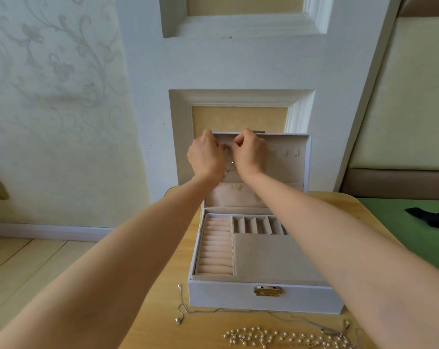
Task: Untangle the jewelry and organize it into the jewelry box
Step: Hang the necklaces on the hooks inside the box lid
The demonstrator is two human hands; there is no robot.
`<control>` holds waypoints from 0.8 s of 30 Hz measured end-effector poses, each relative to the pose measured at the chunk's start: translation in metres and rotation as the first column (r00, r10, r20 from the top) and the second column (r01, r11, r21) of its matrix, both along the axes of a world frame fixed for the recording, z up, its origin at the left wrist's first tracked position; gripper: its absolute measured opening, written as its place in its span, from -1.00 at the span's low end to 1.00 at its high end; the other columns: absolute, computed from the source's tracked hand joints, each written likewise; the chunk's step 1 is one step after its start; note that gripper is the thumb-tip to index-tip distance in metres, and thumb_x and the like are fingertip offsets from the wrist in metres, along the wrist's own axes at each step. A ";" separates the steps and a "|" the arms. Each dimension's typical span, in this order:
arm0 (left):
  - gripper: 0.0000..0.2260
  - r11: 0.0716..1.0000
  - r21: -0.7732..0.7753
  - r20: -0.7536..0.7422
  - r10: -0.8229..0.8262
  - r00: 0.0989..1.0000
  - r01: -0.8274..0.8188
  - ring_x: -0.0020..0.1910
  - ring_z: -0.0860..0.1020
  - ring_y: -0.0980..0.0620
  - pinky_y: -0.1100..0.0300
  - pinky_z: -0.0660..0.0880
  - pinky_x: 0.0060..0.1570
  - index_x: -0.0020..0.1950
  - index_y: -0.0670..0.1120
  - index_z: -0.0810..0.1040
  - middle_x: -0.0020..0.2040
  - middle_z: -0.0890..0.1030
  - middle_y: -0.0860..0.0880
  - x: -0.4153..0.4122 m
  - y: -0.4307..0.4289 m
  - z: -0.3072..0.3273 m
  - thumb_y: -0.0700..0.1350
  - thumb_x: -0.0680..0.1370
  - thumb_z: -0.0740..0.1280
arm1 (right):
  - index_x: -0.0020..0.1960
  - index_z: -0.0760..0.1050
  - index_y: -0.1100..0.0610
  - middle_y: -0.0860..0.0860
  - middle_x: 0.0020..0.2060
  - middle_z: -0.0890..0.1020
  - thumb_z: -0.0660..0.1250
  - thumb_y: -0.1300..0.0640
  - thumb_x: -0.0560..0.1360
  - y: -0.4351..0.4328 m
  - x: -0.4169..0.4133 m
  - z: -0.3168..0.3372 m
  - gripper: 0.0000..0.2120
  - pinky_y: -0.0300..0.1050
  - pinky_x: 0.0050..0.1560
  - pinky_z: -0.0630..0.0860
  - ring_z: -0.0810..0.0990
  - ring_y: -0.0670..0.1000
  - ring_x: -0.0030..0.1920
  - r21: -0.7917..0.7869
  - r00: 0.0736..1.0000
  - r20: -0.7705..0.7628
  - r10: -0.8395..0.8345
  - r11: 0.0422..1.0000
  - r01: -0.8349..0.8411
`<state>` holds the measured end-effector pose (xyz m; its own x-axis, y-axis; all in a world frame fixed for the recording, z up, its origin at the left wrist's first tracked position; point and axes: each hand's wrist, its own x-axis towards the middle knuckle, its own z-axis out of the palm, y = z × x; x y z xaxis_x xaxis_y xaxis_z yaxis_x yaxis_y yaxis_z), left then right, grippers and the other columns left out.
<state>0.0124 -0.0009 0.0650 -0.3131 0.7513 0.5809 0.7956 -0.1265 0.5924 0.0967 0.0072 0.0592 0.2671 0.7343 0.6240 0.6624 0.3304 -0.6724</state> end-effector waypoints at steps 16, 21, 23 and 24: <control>-0.88 0.992 -0.120 -0.274 -0.056 0.960 0.024 -0.13 0.51 -0.17 0.11 0.26 -0.27 0.07 -0.15 0.44 -0.05 0.61 -0.14 0.000 -0.018 -0.024 -0.15 0.56 0.22 | -0.07 0.59 0.16 0.08 -0.06 0.67 0.33 0.26 0.44 -0.009 0.002 -0.019 -0.90 -0.11 -0.01 0.49 0.61 0.11 0.00 -0.187 0.993 -0.107 0.048 0.980 -0.068; -0.78 0.992 -0.111 -0.280 -0.088 0.956 0.059 -0.11 0.58 -0.21 0.10 0.31 -0.28 0.17 -0.14 0.32 -0.08 0.63 -0.15 -0.001 -0.027 -0.044 -0.11 0.57 0.24 | 0.03 0.49 0.06 -0.01 -0.03 0.64 0.32 0.21 0.46 -0.022 0.018 -0.045 -0.84 -0.08 -0.04 0.52 0.59 0.07 0.00 -0.275 0.998 -0.030 0.057 0.959 -0.063; -0.81 0.993 -0.106 -0.271 -0.077 0.959 0.050 -0.17 0.56 -0.22 0.09 0.27 -0.30 0.16 -0.16 0.30 -0.12 0.62 -0.16 0.000 -0.031 -0.046 -0.20 0.57 0.19 | 0.02 0.49 0.04 -0.04 -0.06 0.64 0.30 0.17 0.47 -0.030 0.023 -0.051 -0.86 -0.10 -0.09 0.48 0.59 0.06 -0.02 -0.280 0.998 0.011 0.057 0.959 -0.052; -0.81 0.993 -0.110 -0.288 -0.072 0.955 0.042 -0.20 0.55 -0.22 0.09 0.26 -0.31 0.16 -0.16 0.29 -0.14 0.61 -0.16 0.000 -0.033 -0.048 -0.22 0.56 0.18 | 0.02 0.51 0.04 -0.03 -0.07 0.65 0.29 0.17 0.47 -0.034 0.024 -0.053 -0.87 -0.11 -0.09 0.47 0.58 0.07 -0.02 -0.283 0.997 0.037 0.061 0.958 -0.048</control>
